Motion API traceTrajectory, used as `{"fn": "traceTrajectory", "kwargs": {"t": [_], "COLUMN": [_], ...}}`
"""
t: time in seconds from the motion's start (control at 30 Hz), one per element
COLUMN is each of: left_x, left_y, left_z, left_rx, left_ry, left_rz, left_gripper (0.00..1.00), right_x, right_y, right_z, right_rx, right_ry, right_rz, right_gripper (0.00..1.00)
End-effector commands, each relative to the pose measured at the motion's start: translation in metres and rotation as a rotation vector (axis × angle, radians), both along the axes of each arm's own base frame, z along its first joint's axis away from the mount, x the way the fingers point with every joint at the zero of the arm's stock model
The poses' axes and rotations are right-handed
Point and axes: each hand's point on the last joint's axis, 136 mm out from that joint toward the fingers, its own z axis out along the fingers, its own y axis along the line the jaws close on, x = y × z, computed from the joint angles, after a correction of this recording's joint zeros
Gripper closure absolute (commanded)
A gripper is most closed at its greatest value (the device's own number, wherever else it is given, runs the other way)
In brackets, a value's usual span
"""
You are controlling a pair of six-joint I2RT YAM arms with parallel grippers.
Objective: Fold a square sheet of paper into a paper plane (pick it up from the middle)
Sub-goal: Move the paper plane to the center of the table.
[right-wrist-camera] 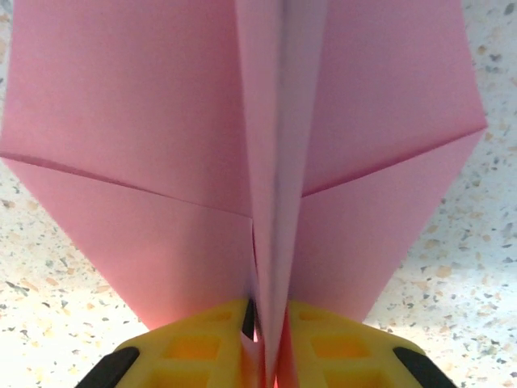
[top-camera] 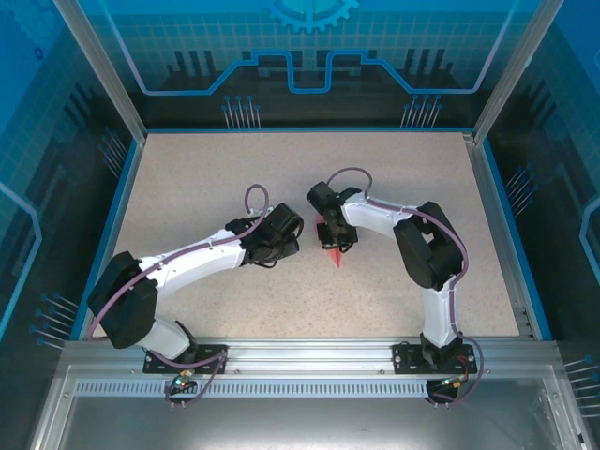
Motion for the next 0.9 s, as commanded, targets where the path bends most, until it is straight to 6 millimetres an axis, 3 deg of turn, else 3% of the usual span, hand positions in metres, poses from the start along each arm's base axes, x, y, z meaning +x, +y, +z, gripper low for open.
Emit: {"fn": "traceTrajectory", "kwargs": {"t": [0.0, 0.33, 0.87], "left_x": [0.002, 0.001, 0.003], "left_y": [0.005, 0.007, 0.01], "left_z": [0.0, -0.002, 0.0], "left_rx": [0.009, 0.017, 0.033], "left_ry": [-0.003, 0.003, -0.011], "left_rz": [0.024, 0.028, 0.029], "left_gripper": [0.51, 0.51, 0.5], "right_x": [0.007, 0.006, 0.006], "right_y": [0.005, 0.005, 0.009], "right_z": [0.006, -0.026, -0.047], "right_rx": [-0.008, -0.042, -0.054], "right_ry": [-0.006, 0.071, 0.113], "right_rz": [-0.018, -0.073, -0.072], "right_gripper": [0.82, 0.8, 0.76]}}
